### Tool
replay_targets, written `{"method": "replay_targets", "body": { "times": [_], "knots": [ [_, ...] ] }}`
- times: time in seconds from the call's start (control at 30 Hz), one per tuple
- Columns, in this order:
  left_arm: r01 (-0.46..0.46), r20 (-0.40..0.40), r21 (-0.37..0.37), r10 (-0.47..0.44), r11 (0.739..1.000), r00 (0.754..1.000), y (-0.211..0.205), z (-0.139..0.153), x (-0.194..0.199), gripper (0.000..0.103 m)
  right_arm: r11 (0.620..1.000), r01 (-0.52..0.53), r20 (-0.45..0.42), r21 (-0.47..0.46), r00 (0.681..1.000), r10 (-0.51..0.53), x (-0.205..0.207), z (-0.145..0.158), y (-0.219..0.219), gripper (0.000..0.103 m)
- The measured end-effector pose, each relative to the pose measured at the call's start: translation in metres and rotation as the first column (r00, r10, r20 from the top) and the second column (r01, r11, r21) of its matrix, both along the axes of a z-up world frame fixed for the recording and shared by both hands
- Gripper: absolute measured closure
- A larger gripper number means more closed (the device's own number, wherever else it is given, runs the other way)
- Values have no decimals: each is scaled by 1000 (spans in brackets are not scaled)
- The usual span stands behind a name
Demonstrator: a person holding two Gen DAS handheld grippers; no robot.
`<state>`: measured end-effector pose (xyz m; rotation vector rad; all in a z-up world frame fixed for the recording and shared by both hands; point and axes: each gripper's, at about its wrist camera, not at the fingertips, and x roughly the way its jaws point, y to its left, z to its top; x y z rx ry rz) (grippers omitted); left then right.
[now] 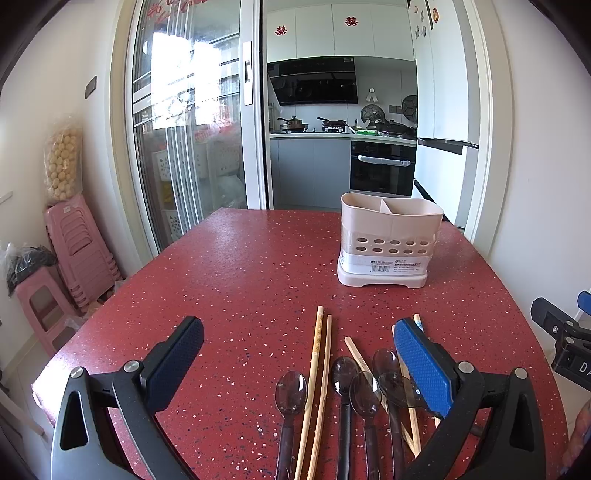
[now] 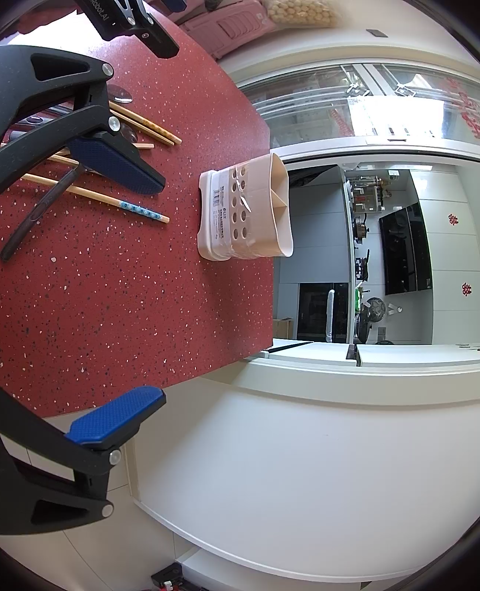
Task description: Organize utensils
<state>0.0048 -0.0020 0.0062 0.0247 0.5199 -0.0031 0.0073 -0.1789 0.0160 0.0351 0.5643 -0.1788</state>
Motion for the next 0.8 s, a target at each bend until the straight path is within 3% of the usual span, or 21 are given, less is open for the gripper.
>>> {"method": "replay_targets", "body": {
  "times": [0.8],
  "knots": [
    [10,-3,3,-10,1000,1000,-2,0,0,0,1000,11,-5,5,1000,-11,-2,1,-3,0]
  ]
}}
